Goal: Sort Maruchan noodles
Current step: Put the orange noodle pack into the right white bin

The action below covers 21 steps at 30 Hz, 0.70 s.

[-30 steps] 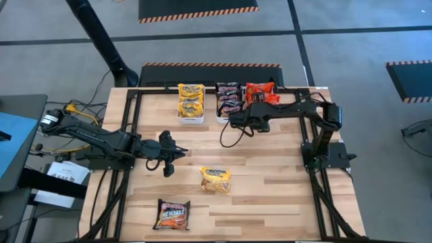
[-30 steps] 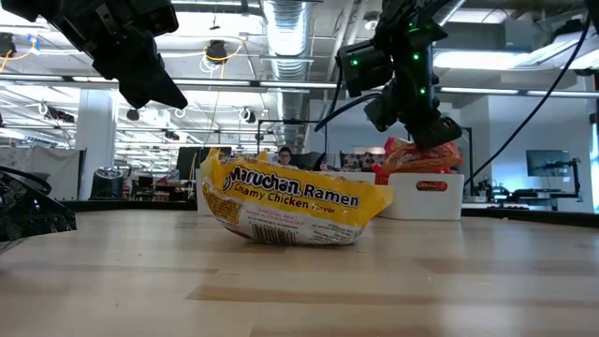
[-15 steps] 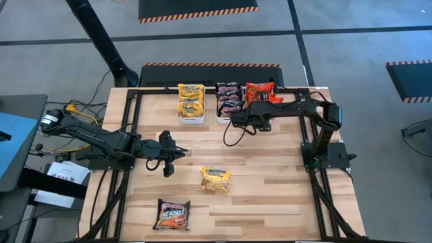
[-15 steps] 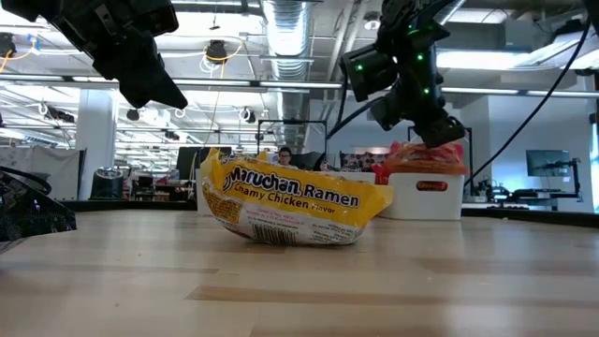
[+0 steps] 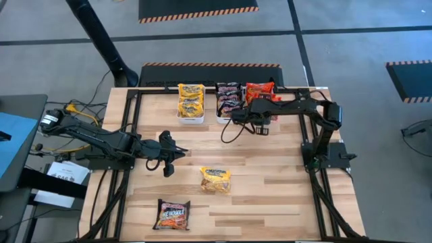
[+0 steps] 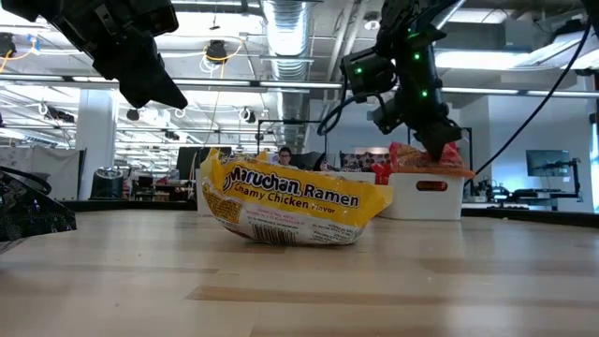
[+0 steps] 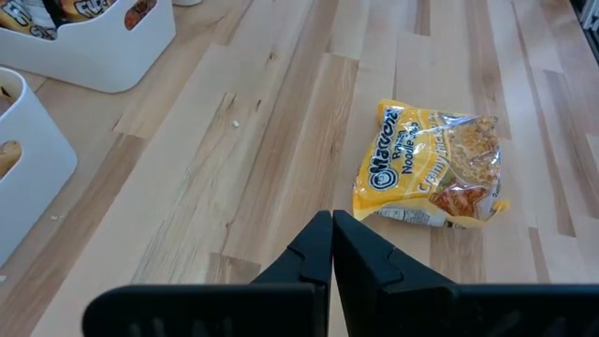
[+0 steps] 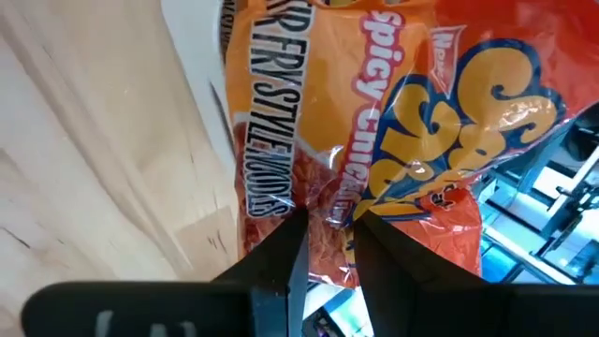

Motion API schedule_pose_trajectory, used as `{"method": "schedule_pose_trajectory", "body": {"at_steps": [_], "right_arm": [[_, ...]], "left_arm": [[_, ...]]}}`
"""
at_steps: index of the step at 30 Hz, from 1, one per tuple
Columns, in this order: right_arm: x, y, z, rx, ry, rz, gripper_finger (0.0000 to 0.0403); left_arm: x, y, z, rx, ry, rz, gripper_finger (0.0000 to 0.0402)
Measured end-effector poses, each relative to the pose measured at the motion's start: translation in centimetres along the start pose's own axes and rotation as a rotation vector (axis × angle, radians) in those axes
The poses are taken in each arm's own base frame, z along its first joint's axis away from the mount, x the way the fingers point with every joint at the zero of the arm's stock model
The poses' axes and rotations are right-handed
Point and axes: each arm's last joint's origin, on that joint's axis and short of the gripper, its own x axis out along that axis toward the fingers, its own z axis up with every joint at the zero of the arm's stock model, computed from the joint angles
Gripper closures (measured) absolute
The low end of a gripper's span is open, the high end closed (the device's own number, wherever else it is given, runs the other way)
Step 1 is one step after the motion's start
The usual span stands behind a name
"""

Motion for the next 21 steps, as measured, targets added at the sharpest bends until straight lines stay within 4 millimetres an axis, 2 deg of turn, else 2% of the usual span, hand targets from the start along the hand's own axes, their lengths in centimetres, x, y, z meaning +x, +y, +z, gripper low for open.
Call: {"method": "schedule_pose_trajectory", "body": {"at_steps": [8, 15, 18, 21], "right_arm": [[0.2, -0.7, -0.1, 0.013, 0.018, -0.048, 0.0291], [-2.6, -1.3, -0.3, 0.034, -0.003, -0.078, 0.0291], [-3.6, -1.3, -0.8, 0.059, 0.033, 0.033, 0.0291], [-3.8, -0.8, -1.0, 0.084, 0.059, 0.197, 0.0291]], "left_arm": [[0.0, 0.1, -0.1, 0.004, 0.013, 0.005, 0.0401], [0.0, 0.1, -0.4, 0.011, 0.036, 0.014, 0.0401], [0.0, 0.1, -0.4, 0.003, 0.037, 0.014, 0.0401], [0.0, 0.1, -0.4, 0.002, 0.037, 0.014, 0.0401]]}}
